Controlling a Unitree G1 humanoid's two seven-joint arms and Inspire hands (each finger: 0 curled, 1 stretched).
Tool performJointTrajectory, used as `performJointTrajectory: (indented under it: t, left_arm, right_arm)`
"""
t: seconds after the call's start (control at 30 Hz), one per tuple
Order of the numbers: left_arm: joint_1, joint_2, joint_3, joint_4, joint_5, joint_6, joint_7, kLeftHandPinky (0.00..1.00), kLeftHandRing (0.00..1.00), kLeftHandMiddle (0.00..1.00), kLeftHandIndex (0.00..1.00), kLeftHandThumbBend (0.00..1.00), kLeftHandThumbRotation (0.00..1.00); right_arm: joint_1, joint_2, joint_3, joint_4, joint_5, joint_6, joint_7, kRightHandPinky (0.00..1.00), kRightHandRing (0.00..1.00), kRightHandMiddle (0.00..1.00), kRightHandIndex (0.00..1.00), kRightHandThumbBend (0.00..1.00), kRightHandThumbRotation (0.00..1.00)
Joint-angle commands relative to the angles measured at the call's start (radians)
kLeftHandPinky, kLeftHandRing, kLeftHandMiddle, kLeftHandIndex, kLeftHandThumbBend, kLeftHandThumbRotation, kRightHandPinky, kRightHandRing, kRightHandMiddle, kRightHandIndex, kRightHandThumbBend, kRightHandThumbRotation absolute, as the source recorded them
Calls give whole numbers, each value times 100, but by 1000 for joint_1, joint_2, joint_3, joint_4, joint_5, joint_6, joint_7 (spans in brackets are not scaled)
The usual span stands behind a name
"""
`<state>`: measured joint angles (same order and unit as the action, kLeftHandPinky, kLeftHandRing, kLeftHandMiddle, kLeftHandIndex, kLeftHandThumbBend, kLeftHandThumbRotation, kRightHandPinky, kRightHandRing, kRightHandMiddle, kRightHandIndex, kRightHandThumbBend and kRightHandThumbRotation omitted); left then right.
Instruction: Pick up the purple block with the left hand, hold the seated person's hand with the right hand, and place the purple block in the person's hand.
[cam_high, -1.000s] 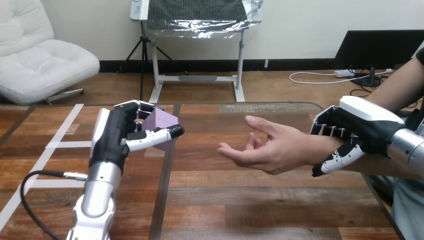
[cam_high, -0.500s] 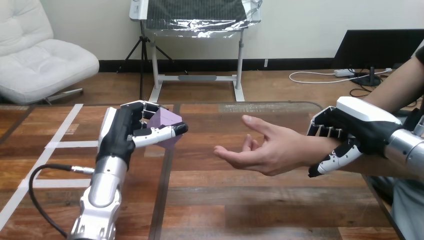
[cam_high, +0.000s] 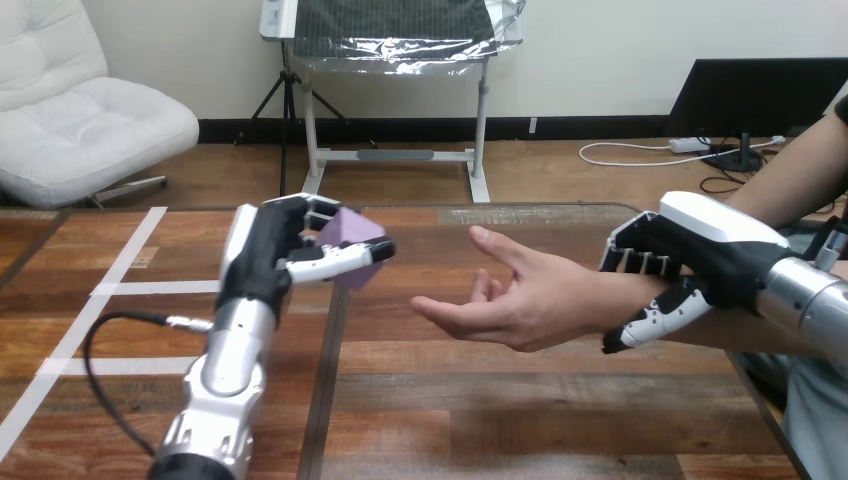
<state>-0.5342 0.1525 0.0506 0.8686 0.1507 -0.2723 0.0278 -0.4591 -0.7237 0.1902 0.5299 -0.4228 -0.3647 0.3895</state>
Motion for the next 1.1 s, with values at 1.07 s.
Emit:
performJointTrajectory:
  t: [1.07]
  left_arm:
    - [-150,-117,-99,-4,22,-42,9,36,41,45,46,65,0]
  right_arm:
    - [75,77,18,-94,34,94,37,34,40,46,51,80,17]
